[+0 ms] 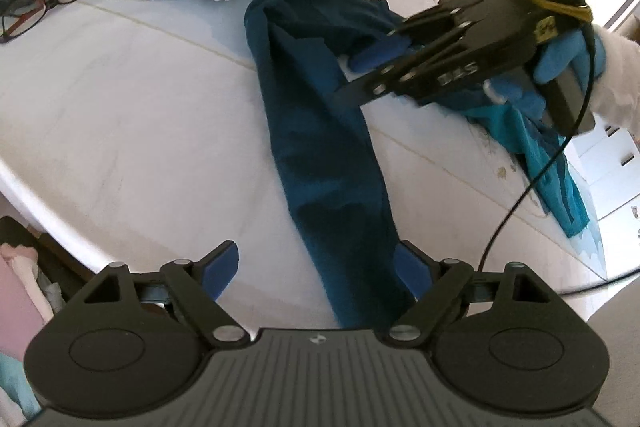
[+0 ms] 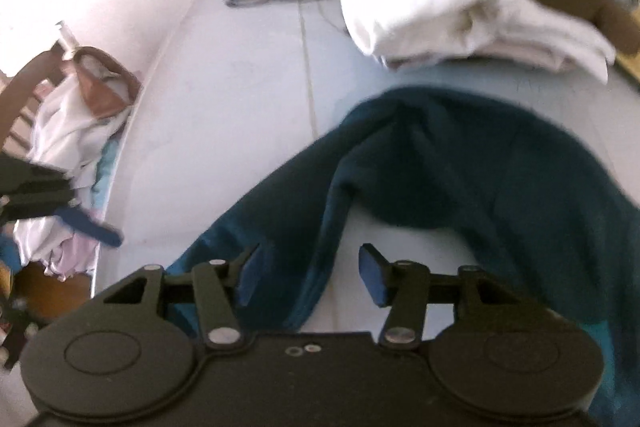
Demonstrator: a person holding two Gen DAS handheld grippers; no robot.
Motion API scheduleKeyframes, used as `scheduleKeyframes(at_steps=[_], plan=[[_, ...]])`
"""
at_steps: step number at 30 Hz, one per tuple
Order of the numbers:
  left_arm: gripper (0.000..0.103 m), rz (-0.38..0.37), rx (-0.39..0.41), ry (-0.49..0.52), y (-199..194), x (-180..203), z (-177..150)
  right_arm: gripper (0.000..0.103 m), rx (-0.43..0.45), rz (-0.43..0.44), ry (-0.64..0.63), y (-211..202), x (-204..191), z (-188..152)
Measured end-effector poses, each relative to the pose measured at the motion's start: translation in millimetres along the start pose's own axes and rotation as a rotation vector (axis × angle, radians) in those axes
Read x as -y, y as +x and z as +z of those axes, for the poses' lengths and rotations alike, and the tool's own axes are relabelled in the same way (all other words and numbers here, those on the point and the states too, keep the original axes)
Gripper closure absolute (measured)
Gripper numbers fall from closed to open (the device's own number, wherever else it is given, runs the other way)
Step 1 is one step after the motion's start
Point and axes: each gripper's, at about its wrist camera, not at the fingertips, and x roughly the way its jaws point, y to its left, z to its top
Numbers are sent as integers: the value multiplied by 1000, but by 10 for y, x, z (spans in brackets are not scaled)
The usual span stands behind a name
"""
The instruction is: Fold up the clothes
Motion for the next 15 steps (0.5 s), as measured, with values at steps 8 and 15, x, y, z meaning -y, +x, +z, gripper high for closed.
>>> scheduleKeyframes(at_steps=[8,15], plan=[[18,-38,-8,-73,-77,-104,-85,0,60,-76,172,-181,92,0],[18,-70,8,-60,-131,-125,-62,0,13,-265,248,-395,458,-439]])
